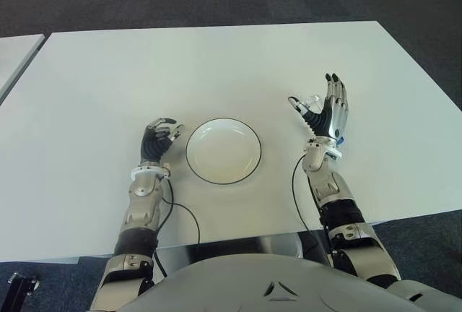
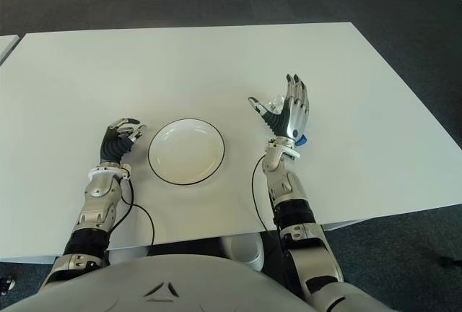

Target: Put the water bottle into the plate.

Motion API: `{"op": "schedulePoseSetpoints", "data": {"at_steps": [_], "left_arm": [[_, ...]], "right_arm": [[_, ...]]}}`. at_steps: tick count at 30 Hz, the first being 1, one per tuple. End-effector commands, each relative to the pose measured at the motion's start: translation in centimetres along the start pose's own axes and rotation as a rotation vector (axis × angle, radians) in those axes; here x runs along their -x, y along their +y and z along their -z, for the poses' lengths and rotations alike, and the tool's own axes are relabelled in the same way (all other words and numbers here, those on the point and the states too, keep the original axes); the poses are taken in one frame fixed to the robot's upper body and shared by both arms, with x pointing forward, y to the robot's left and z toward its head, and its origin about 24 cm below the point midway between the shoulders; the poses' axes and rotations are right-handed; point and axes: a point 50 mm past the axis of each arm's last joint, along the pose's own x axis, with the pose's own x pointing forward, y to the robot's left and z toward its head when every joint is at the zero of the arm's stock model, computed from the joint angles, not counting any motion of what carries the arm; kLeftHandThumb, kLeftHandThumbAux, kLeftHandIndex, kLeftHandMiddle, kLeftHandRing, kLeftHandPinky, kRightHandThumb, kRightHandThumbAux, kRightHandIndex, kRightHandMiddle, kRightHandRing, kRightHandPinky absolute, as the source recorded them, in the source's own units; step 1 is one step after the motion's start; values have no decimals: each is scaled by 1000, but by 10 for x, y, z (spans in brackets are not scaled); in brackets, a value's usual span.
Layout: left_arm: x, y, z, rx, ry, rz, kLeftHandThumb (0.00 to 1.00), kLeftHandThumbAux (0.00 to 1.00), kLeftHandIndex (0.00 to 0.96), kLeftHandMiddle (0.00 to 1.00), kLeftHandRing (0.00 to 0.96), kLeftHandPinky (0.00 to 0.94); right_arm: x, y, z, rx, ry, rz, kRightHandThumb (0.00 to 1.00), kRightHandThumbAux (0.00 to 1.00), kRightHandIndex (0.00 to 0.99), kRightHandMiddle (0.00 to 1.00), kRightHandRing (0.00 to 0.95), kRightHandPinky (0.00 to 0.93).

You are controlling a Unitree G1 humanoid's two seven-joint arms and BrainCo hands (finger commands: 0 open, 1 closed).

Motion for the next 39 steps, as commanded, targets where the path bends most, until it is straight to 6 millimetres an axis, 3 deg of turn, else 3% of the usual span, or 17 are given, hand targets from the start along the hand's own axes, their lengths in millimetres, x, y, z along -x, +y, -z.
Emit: {"op": "schedulePoseSetpoints", "data": {"at_steps": [1,13,19,28,39], "left_arm": [[6,-2,15,3,85,0,702,722,438,877,871,860],[7,-1,16,15,82,-6,701,722,438,876,865,856],[7,-1,16,20,75,-9,702,723,438,874,862,850],[6,-1,19,34,91,-17,700,722,438,870,859,842],[7,1,21,49,102,-33,700,722,438,865,852,839]], "right_arm": [[-8,8,4,38,76,-36,538,217,0,0,0,0],[-26,20,20,160,161,-114,531,157,0,0,0,0],[-30,25,28,225,196,-198,507,170,0,0,0,0],[-36,37,38,415,329,-493,486,198,0,0,0,0],[-38,41,39,486,444,-596,386,257,0,0,0,0]]}}
